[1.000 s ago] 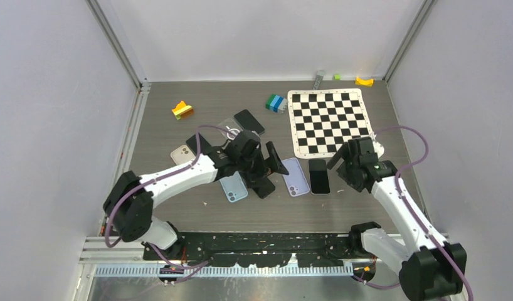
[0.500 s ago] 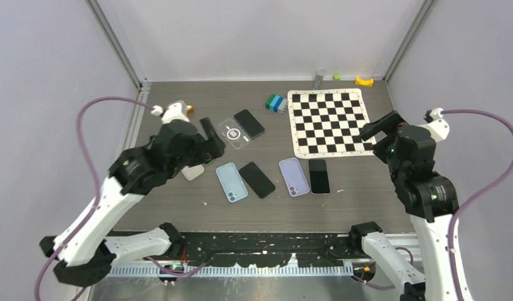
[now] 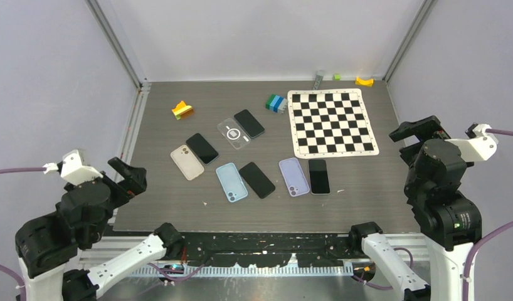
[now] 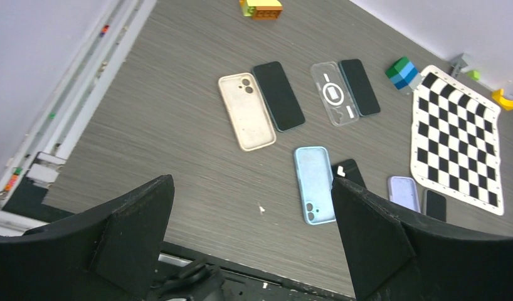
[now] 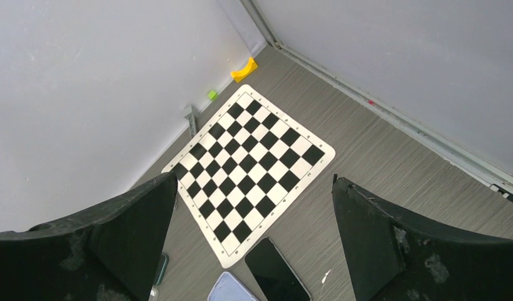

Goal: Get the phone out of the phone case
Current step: Reset both arms

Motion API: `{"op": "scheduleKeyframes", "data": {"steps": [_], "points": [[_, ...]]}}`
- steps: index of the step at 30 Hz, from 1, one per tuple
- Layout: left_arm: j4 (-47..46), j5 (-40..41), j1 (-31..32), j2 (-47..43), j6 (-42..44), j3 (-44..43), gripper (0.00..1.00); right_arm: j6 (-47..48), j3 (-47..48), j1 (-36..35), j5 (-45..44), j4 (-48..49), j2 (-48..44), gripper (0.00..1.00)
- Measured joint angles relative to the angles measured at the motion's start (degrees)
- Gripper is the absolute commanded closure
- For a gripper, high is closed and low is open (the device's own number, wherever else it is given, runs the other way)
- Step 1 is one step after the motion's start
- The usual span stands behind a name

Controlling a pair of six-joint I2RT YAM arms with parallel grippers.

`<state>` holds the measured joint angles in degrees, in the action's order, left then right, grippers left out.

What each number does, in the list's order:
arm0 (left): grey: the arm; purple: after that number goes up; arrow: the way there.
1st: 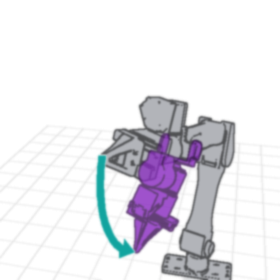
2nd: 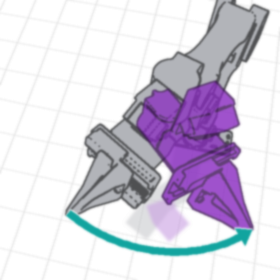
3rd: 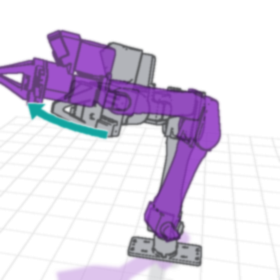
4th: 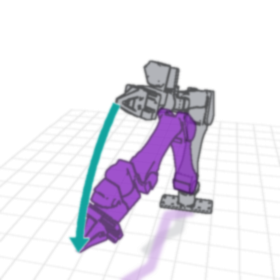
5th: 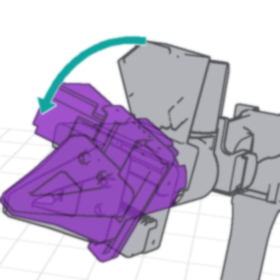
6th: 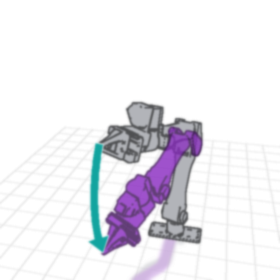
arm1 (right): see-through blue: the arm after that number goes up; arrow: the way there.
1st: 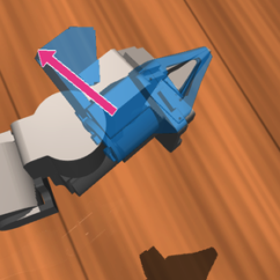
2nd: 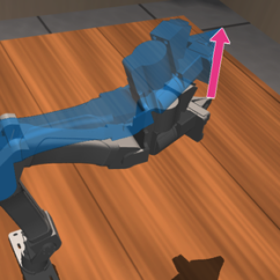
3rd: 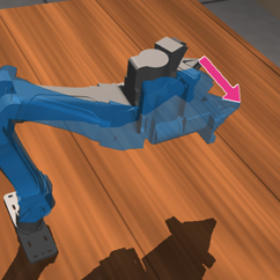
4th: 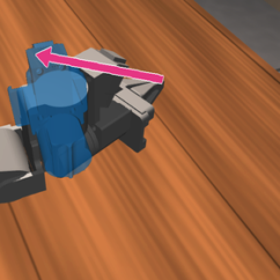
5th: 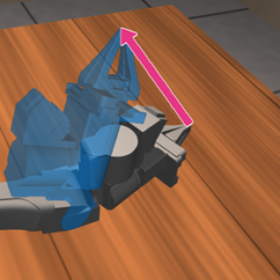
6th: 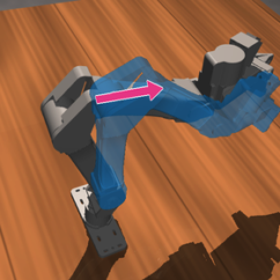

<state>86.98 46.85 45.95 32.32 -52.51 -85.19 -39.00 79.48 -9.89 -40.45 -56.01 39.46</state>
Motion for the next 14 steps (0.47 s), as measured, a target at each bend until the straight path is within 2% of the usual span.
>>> {"op": "scheduleKeyframes", "data": {"steps": [14], "points": [[2.69,3.26,0.00,-0.57,0.55,1.62,0.00,0.35,-0.28,0.00,-1.81,0.22,-1.36,0.00]]}}
